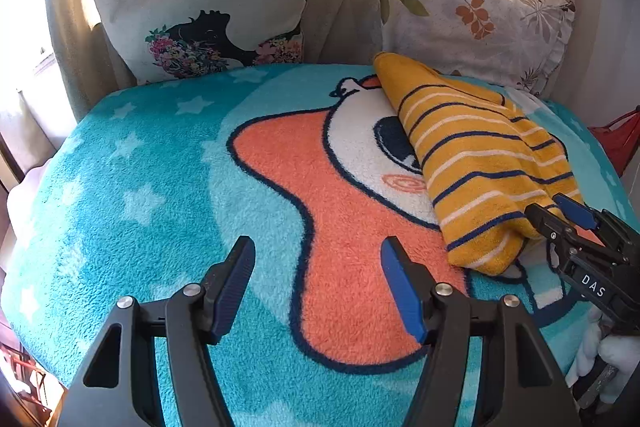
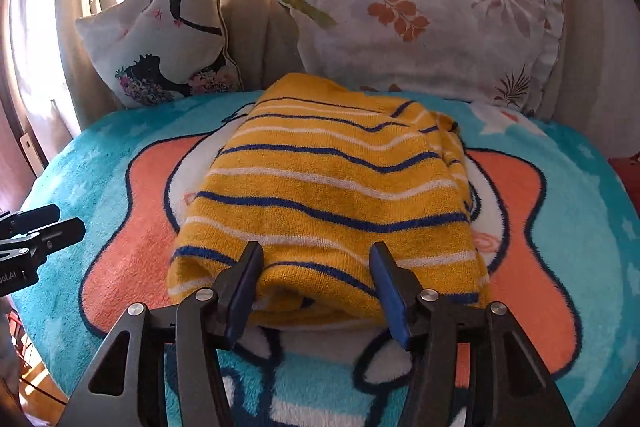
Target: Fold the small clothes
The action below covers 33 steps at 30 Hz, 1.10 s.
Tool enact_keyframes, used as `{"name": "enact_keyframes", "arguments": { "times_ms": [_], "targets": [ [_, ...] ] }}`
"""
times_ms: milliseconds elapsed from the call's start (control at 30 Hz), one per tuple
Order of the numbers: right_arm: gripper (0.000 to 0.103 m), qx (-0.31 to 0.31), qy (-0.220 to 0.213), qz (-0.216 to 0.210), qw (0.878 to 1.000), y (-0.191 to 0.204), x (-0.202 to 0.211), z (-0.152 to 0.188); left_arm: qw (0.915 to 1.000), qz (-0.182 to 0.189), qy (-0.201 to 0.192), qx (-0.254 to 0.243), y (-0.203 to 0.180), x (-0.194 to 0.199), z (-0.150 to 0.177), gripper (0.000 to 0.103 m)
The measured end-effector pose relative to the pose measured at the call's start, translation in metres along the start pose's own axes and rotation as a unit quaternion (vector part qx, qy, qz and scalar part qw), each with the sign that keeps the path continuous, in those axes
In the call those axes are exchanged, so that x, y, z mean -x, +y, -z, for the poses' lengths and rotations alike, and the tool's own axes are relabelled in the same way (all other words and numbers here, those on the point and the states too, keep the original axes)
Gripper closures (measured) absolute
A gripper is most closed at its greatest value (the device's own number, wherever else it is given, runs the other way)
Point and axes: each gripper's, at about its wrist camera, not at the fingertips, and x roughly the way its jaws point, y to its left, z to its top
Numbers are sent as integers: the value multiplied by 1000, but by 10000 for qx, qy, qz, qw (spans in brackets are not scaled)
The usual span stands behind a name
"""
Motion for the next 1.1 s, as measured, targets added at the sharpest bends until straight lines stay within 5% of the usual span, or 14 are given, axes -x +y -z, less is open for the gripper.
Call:
{"name": "enact_keyframes", "arguments": {
  "times_ms": [267, 467, 633, 900, 1000, 1067, 1100],
  "targets": [
    [41, -718, -144, -569, 9957, -32, 22, 6, 9996, 213, 194, -57, -14, -6, -1, 38],
    [41, -1178, -335, -767, 9895, -61, 37, -6, 9912, 1242, 441, 160, -18, -27, -29, 36],
    [21, -1270, -200, -901, 9876, -107, 14, -46, 9825, 1751, 628, 118, -34, -67, -66, 31],
    [21, -2027, 737, -1321, 9675, -176, -105, -74, 9469, 2883, 1337, 496, -55, -144, -102, 14],
    [20, -2316, 596, -1800, 9542, -177, -126, -82, 9343, 3208, 1380, 718, -60, -151, -108, 14],
    [43, -2538, 778, -2309, 9360, -171, -142, -85, 9378, 3105, 1429, 614, -67, -147, -109, 40],
    [65, -2628, 896, -2440, 9292, -164, -148, -86, 9424, 3016, 1349, 520, -68, -140, -112, 45]
  ]
}}
